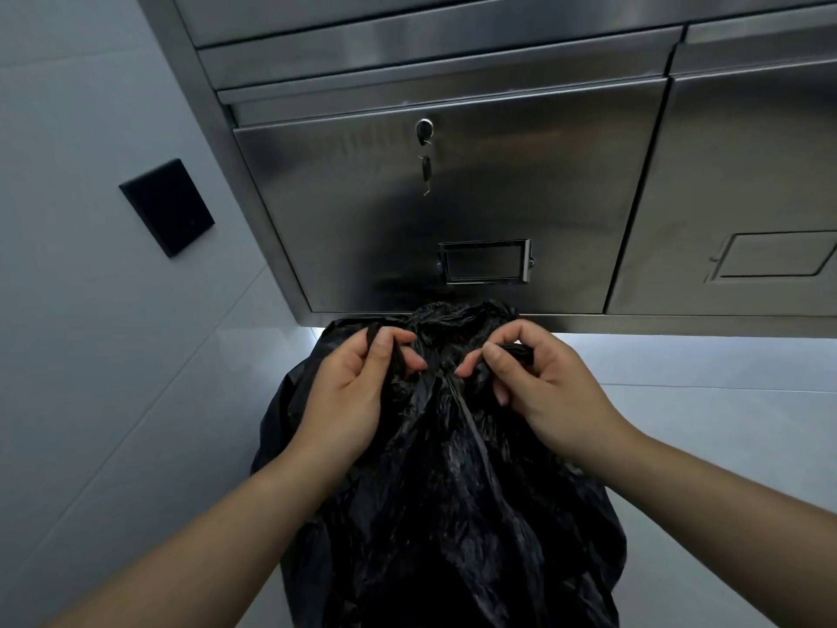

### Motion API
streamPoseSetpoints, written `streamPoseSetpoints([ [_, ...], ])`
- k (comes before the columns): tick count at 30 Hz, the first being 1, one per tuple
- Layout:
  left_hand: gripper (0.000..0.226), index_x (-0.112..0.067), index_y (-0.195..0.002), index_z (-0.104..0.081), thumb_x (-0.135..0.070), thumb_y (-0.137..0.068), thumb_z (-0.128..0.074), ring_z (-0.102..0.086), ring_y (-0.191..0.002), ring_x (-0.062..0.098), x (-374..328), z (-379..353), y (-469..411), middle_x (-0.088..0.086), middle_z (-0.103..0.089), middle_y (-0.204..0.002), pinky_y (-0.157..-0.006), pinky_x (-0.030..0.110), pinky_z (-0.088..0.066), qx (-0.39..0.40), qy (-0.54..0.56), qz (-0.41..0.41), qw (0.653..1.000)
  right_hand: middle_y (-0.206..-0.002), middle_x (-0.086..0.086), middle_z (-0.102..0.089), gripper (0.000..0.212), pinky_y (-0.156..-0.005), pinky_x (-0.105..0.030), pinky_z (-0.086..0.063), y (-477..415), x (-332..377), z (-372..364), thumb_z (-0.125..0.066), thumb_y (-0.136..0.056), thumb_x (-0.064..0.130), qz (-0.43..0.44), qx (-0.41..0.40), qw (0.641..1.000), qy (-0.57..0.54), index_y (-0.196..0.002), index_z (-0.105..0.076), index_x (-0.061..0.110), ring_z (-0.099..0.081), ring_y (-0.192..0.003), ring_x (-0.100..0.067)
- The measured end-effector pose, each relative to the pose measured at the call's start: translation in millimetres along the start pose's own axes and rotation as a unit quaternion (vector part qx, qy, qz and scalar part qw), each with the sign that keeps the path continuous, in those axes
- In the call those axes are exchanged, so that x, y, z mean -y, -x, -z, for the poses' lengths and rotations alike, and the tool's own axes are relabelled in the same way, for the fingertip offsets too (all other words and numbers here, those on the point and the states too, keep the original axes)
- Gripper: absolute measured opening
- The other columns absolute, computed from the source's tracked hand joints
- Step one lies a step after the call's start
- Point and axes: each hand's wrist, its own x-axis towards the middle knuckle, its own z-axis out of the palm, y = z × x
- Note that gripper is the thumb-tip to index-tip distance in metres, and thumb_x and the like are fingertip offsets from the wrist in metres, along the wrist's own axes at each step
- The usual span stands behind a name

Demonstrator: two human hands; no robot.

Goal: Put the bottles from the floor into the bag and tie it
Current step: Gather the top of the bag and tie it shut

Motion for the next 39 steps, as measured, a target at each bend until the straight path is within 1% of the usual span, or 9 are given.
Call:
streamPoseSetpoints([
  [6, 0.042, -0.028, -0.067, -0.055, -0.052, -0.089, -0.029, -0.052, -0.068, 0.011, -9, -9, 6, -0.006, -0.045, -0.059, -0.073, 0.021, -0.041, 0.059, 0.104, 0.046, 0.992, -0.069, 0.002, -0.064, 0.012, -0.049, -0.012, -0.033, -3, -1, -5, -0.043, -0.097, 0.01, 0.001, -0.015, 1.0, -0.004, -0.093, -0.054, 0.01, -0.04, -0.045, -0.004],
  [10, 0.04, -0.021, -0.063, -0.042, -0.043, -0.095, -0.03, -0.04, -0.059, 0.004, -10, -10, 6, -0.011, -0.038, -0.055, -0.06, 0.009, -0.037, 0.082, 0.055, 0.005, 0.995, -0.068, -0.003, -0.058, 0.019, -0.051, -0.007, -0.036, 0, 3, -10, -0.038, -0.098, 0.009, 0.021, 0.021, 0.999, 0.013, -0.089, -0.054, 0.007, -0.047, -0.045, 0.003],
  [14, 0.034, -0.019, -0.065, -0.043, -0.034, -0.096, -0.042, -0.039, -0.061, 0.002, -1, -2, 6, -0.013, -0.039, -0.061, -0.062, 0.011, -0.036, 0.137, -0.003, -0.031, 0.99, -0.075, 0.0, -0.067, 0.021, -0.044, -0.018, -0.024, 5, -4, -7, -0.036, -0.1, 0.015, -0.002, 0.078, 0.997, 0.025, -0.085, -0.051, 0.014, -0.035, -0.042, -0.013],
  [17, 0.029, -0.025, -0.064, -0.045, -0.033, -0.091, -0.043, -0.039, -0.058, -0.001, 8, 5, 8, -0.014, -0.043, -0.059, -0.058, 0.012, -0.034, 0.172, -0.073, -0.048, 0.981, -0.074, 0.001, -0.068, 0.022, -0.041, -0.018, -0.026, 9, -15, -4, -0.034, -0.1, 0.019, -0.025, 0.131, 0.99, 0.04, -0.084, -0.048, 0.018, -0.033, -0.04, -0.011],
  [22, 0.031, -0.021, -0.067, -0.047, -0.039, -0.092, -0.042, -0.042, -0.06, 0.0, 25, 11, 14, -0.013, -0.046, -0.063, -0.059, 0.012, -0.035, 0.211, -0.129, -0.057, 0.967, -0.06, 0.012, -0.049, 0.023, -0.061, -0.028, -0.036, 12, -36, 6, -0.034, -0.1, 0.022, 0.005, 0.134, 0.974, 0.181, -0.081, -0.047, 0.027, -0.039, -0.059, -0.01],
  [28, 0.031, -0.026, -0.062, -0.046, -0.038, -0.091, -0.043, -0.043, -0.061, 0.0, 41, 39, 4, -0.013, -0.048, -0.062, -0.06, 0.014, -0.034, 0.152, -0.164, -0.026, 0.974, -0.059, 0.015, -0.044, 0.023, -0.059, -0.02, -0.034, 16, -44, 29, -0.039, -0.098, 0.022, -0.013, 0.103, 0.974, 0.202, -0.079, -0.048, 0.031, -0.037, -0.056, -0.003],
  [32, 0.032, -0.032, -0.063, -0.043, -0.039, -0.094, -0.044, -0.042, -0.059, 0.0, 33, 39, 2, -0.014, -0.046, -0.062, -0.058, 0.013, -0.033, 0.155, -0.195, -0.053, 0.967, -0.061, 0.014, -0.051, 0.018, -0.057, -0.016, -0.035, 15, -38, 26, -0.037, -0.096, 0.031, 0.033, 0.094, 0.968, 0.229, -0.086, -0.051, 0.033, -0.041, -0.054, -0.002],
  [37, 0.028, -0.027, -0.07, -0.052, -0.045, -0.089, -0.041, -0.045, -0.058, 0.005, -4, 13, -1, -0.004, -0.05, -0.063, -0.056, 0.015, -0.035, 0.139, -0.139, -0.134, 0.971, -0.078, 0.013, -0.067, 0.02, -0.079, -0.022, -0.043, 4, -11, 18, -0.035, -0.097, 0.029, 0.101, 0.065, 0.973, 0.196, -0.096, -0.055, 0.031, -0.061, -0.082, -0.011],
  [39, 0.027, -0.028, -0.072, -0.054, -0.044, -0.089, -0.042, -0.046, -0.058, 0.014, -12, 7, 1, 0.003, -0.051, -0.065, -0.057, 0.022, -0.037, 0.133, -0.121, -0.149, 0.972, -0.072, 0.009, -0.065, 0.02, -0.076, -0.021, -0.044, 3, -4, 10, -0.036, -0.097, 0.027, 0.112, 0.049, 0.981, 0.149, -0.095, -0.055, 0.026, -0.061, -0.075, -0.011],
])
